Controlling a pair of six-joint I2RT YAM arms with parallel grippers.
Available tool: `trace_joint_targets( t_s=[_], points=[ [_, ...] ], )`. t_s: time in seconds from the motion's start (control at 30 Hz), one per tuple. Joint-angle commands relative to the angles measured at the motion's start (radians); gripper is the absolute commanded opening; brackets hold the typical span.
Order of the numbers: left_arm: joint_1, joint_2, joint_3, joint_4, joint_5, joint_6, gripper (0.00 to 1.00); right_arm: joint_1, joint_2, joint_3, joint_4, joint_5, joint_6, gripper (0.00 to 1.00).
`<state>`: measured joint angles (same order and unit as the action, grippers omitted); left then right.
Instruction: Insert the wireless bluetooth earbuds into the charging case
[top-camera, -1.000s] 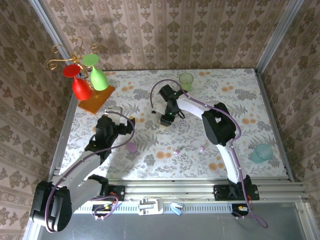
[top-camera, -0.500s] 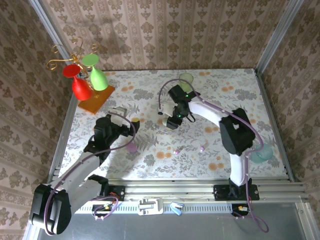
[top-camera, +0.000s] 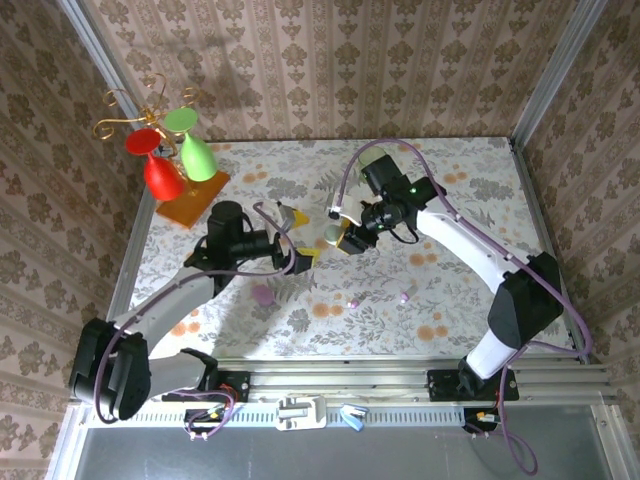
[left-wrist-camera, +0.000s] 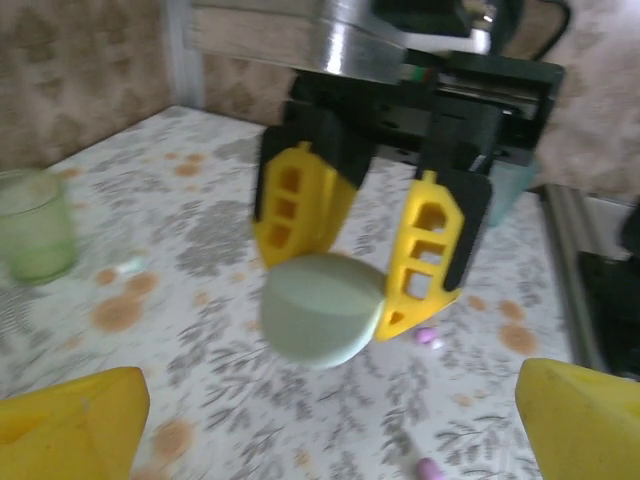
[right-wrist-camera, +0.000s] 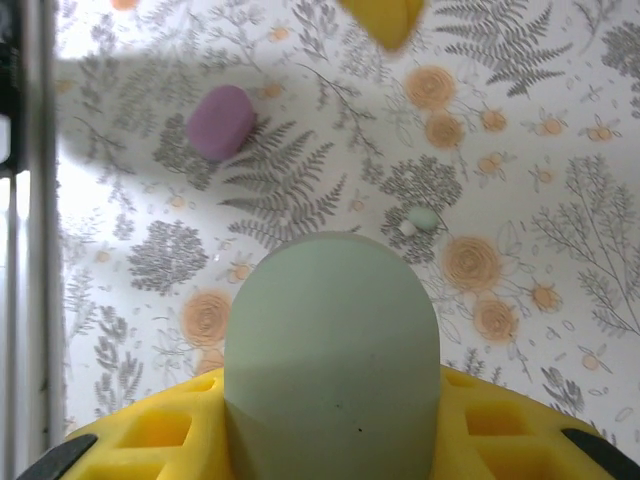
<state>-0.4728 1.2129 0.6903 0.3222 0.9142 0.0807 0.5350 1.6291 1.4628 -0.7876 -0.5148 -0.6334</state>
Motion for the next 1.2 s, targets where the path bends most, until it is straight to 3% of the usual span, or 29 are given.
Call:
trace_joint_targets(
  t_s=[0.0, 0.37, 0.6, 0.93, 1.17],
  points=[
    [-0.016, 0.025, 0.044, 0.003, 0.186, 0.028, 0.92, 0.012, -0.050, 0.046, -0.049, -0.100, -0.021, 0.29],
    [-0.030, 0.016, 0.065, -0.005, 0.279, 0.021, 0.65, 0.038, -0.081, 0.075, -0.046, -0.190, -0.037, 0.29],
    [-0.033, 0.019, 0.072, -0.011, 0.275, 0.014, 0.64, 0.054, -0.084, 0.084, -0.042, -0.223, -0.051, 0.29],
    [-0.036, 0.024, 0.086, -0.031, 0.301, -0.001, 0.46, 0.068, -0.067, 0.090, -0.091, -0.192, -0.074, 0.28],
    [-0.041, 0.022, 0.086, -0.029, 0.305, -0.007, 0.40, 0.072, -0.066, 0.091, -0.112, -0.171, -0.083, 0.28]
  ],
)
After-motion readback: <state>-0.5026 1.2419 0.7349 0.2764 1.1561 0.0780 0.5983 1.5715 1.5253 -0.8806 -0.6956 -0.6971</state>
